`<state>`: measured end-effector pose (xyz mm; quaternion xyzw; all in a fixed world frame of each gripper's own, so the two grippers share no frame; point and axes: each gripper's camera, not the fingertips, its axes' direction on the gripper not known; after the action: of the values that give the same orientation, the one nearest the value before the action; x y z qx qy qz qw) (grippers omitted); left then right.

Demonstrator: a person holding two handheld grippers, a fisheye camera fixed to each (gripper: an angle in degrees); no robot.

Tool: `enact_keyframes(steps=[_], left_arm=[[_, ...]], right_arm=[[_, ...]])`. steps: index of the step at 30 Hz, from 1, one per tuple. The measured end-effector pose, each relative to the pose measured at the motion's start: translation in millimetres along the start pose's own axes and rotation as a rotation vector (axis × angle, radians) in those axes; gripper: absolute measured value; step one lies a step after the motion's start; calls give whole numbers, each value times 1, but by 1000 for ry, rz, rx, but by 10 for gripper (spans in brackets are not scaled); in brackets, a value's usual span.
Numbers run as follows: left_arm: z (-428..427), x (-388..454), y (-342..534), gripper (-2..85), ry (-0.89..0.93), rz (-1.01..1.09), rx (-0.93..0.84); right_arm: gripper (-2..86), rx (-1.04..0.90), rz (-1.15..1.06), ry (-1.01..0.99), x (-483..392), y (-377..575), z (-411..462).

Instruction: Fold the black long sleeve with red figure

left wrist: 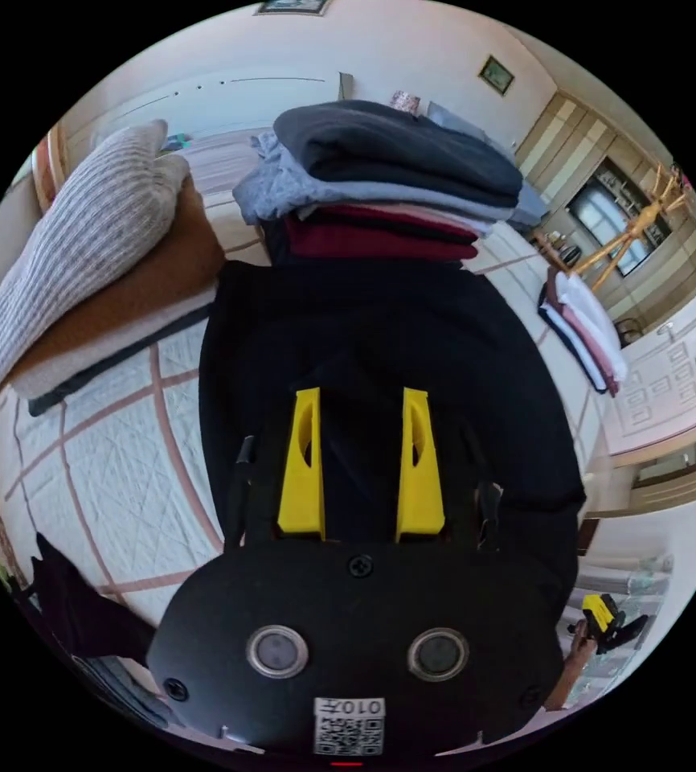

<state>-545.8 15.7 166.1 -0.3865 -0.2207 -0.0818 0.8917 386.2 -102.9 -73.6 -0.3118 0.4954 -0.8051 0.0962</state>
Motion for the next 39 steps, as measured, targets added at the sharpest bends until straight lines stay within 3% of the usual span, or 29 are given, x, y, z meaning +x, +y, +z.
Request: enact_keyframes(steps=[3,5,8,10,12,19,27,30,35,39], left_arm=[[4,8,3,28,-113,14,14],[-9,7,9,15,-70,37,79],[-55,-5,25,10,269,143,343],[-92,-35,53,15,682,299,694],[-90,-64,60,26,878,305,720],[-21,-161,87,111,715,-52,233],[-26,-163,89,163,404,-125,99],[-16,-157,79,163,422,-129,61],[-10,-151,77,96,322,-178,75],[-24,-140,82,34,315,-100,152]], right_arm=[[19,-3,20,0,10,7,-3],[22,18,51,-10,21,11,-8],[23,30,71,-31,30,10,-11],[24,34,65,-31,32,7,-12],[24,45,62,-29,31,4,-14],[25,-9,-21,-18,20,-15,-10],[25,-73,-32,-8,24,-38,-4],[24,-59,-30,-13,19,-44,-9],[26,-93,-28,-1,13,-49,-10],[26,-108,-15,13,14,-56,-11]])
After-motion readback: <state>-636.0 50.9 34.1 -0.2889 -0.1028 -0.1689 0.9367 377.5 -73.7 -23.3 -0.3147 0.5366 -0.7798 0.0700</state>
